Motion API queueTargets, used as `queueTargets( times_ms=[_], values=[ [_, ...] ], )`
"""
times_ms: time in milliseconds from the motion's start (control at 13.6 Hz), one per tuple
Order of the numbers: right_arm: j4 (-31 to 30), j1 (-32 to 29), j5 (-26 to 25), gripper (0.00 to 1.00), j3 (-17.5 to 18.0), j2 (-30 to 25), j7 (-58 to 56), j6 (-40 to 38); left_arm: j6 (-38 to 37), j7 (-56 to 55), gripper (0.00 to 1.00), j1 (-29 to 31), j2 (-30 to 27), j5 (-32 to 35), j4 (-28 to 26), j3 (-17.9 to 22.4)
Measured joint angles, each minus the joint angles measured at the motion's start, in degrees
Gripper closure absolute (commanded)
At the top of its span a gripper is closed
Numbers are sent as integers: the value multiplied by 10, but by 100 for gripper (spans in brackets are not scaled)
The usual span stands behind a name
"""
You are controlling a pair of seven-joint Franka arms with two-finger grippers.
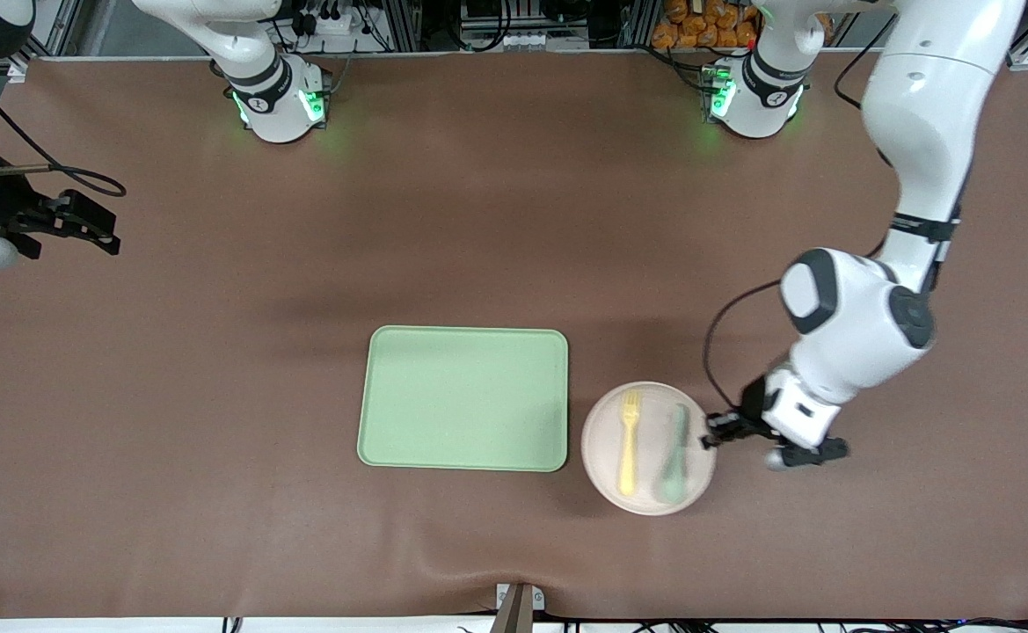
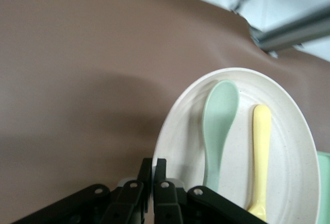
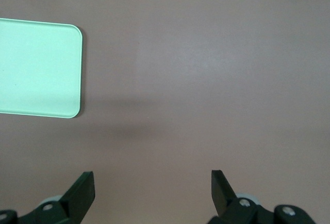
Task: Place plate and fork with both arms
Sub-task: 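Carry the plate with the left gripper over the green tray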
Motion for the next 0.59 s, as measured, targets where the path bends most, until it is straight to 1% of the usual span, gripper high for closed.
queueTargets(
  times_ms=[147,367,587],
  values=[
    [0,0,0,0,0,0,0,0,1,-50,100,-47,5,0,5,2],
    [0,0,0,0,0,1,0,0,2,-88,100,-95,30,0,31,8],
    [0,0,0,0,0,3,0,0,7,-127,100,-148,61,0,67,34]
  ],
)
